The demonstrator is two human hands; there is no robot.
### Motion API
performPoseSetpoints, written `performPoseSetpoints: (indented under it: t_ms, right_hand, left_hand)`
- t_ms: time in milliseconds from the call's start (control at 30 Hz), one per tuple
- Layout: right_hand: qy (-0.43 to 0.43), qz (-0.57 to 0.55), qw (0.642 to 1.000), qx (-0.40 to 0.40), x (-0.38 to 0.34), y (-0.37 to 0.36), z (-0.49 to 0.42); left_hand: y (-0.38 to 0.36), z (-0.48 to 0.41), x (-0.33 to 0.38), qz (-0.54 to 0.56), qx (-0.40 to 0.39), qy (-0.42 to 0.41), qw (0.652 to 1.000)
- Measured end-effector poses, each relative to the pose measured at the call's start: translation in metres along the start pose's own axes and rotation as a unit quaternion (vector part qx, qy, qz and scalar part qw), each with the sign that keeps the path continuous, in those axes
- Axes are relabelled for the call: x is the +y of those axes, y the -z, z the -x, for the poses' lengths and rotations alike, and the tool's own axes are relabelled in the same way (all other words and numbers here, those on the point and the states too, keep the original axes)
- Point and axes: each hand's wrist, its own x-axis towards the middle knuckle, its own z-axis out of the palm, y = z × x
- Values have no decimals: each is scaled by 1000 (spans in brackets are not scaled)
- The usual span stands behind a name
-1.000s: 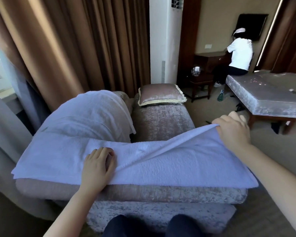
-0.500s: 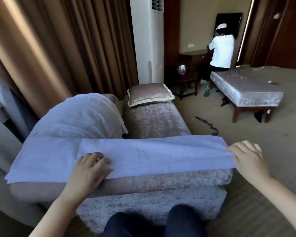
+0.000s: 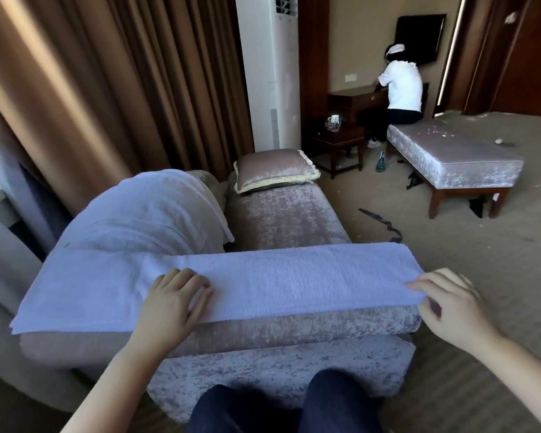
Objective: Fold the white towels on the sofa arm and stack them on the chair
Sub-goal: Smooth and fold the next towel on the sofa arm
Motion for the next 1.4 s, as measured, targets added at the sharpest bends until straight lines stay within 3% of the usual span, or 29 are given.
performPoseSetpoints:
  t_ms: [100, 233, 333, 433, 533, 600, 700, 800, 833, 1000, 1100, 1233, 1400]
  right_hand:
    - [-36, -21, 999, -4, 0, 4, -8]
    - [-235, -104, 966, 6, 1, -4, -43]
    - [-382, -213, 896, -80, 14, -16, -74]
    - [-466, -260, 829, -166, 27, -28, -93]
    - [-558, -330, 728, -224, 36, -38, -99]
    - [-566, -314, 714, -266, 39, -42, -102]
    - [-525, -287, 761, -251, 39, -46, -106]
    - [-408, -233, 868, -163, 40, -45, -100]
    - [-385, -205, 885, -160, 37, -43, -96]
    - [-391, -149, 891, -177, 26, -49, -83]
    - [-361, -25, 914, -186, 18, -34, -87]
    - [-203, -15, 976, -76, -25, -32, -90]
    - [-30, -86, 993, -72, -121, -68, -104]
  left_hand:
    - [-21, -34, 31, 28, 6, -18, 999]
    - [-65, -84, 79, 34, -25, -47, 998]
    - [-98, -106, 113, 53, -57, -32, 996]
    - [-114, -103, 129, 55, -80, -16, 995]
    - [-112, -98, 127, 54, -81, -17, 995]
    - [-112, -99, 126, 50, -84, -23, 995]
    - [-113, -99, 128, 47, -84, -27, 995]
    - [-114, -98, 128, 42, -80, -30, 995]
    - [-113, -98, 128, 40, -78, -30, 996]
    - [-108, -94, 133, 48, -41, -20, 998]
    - [-97, -80, 122, 29, -24, -10, 999]
    - [-69, -55, 72, -29, -35, 79, 996]
    - [-31, -16, -25, -97, -65, 231, 966]
